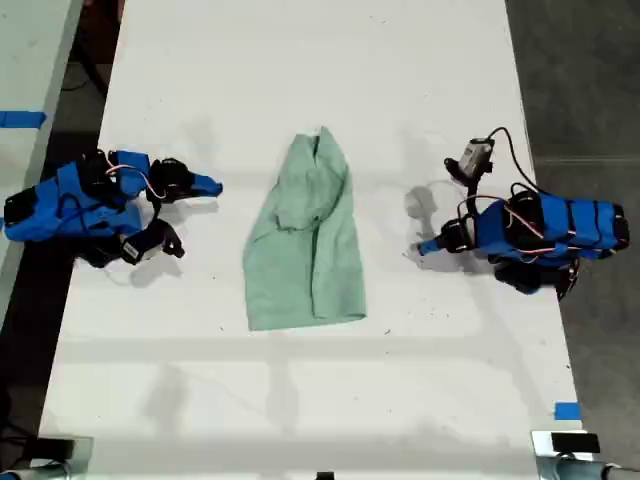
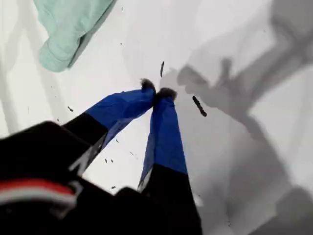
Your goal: Fold t shirt
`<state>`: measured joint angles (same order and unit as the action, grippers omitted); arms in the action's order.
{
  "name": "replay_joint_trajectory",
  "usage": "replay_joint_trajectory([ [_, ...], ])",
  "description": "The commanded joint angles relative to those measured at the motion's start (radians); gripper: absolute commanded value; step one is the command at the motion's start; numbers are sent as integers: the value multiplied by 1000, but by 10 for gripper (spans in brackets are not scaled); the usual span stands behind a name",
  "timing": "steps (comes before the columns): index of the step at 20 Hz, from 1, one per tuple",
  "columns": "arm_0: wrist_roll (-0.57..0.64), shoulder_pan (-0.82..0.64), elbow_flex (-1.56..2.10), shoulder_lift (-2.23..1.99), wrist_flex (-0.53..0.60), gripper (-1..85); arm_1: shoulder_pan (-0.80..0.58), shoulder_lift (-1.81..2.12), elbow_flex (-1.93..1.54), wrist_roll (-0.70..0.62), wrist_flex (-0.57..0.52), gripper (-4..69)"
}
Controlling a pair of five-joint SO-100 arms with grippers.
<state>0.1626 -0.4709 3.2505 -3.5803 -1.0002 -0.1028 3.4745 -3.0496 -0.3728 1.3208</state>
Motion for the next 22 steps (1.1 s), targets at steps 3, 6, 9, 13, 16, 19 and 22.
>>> replay_joint_trajectory([
  [3,-221,192,-87,71,44,-4,-12,6,-64,12,2,23],
  [6,-308,301,-446,561,-51,-4,-17,5,-64,12,2,23],
  [9,-448,474,-788,953,-117,-4,-11,3,-64,18,2,23],
  [13,-492,600,-1160,1431,-158,-2,-12,3,-64,12,2,23],
  [16,-486,630,-1259,1605,-135,198,-11,5,-64,11,2,23],
  [19,-489,649,-1305,1749,-107,259,-11,5,-64,8,2,23],
  [22,-499,614,-1301,1864,-77,237,-9,6,-64,8,2,23],
])
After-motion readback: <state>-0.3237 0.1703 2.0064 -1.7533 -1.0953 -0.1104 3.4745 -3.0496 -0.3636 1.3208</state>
